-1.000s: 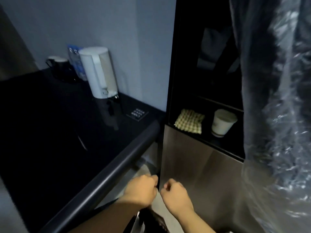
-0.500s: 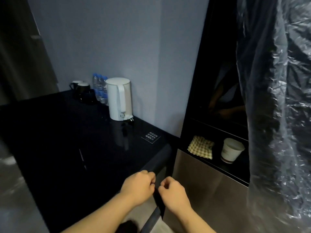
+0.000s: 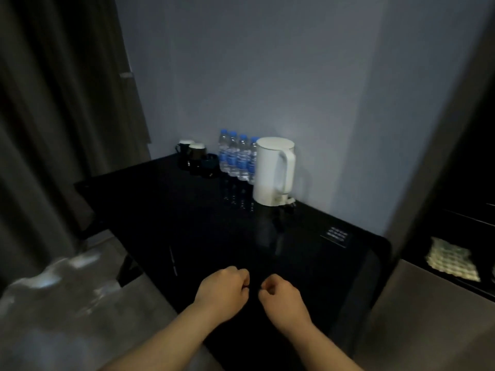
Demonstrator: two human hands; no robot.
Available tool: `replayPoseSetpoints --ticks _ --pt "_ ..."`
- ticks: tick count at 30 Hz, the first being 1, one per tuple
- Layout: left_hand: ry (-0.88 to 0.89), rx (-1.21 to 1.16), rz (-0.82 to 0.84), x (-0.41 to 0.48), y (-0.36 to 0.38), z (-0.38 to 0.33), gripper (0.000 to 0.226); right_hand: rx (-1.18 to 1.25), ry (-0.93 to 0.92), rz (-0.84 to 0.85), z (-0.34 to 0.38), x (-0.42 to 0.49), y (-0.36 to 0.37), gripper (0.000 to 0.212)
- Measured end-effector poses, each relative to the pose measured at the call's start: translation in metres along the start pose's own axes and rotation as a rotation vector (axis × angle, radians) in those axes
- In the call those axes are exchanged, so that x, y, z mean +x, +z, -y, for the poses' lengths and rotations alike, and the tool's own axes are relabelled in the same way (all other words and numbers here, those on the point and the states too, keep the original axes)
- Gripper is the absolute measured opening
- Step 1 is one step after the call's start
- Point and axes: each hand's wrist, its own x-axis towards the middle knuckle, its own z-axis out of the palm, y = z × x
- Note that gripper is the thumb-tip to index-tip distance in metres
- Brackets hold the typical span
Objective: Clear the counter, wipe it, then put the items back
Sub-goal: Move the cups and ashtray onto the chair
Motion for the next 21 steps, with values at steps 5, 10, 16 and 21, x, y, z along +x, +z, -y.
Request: replayPoseSetpoints --ticks 5,10,16,21 --pt "-0.070 0.018 -0.010 -0.008 -0.029 0.089 0.026 -0.030 -0.041 0.006 0.063 0.020 0.064 0.009" --pt "-0.117 -0.028 -0.039 0.003 -0.049 0.151 0.025 -0.055 -0.071 0.033 0.110 0.055 0.102 0.015" --pt "-0.147 -0.031 -0.047 0.039 -0.069 0.222 0.026 -0.054 -0.110 0.077 0.160 0.115 0.141 0.011" --pt "-0.166 -0.015 -0.076 0.102 -0.093 0.287 0.027 -0.009 -0.135 0.069 0.207 0.195 0.164 0.015"
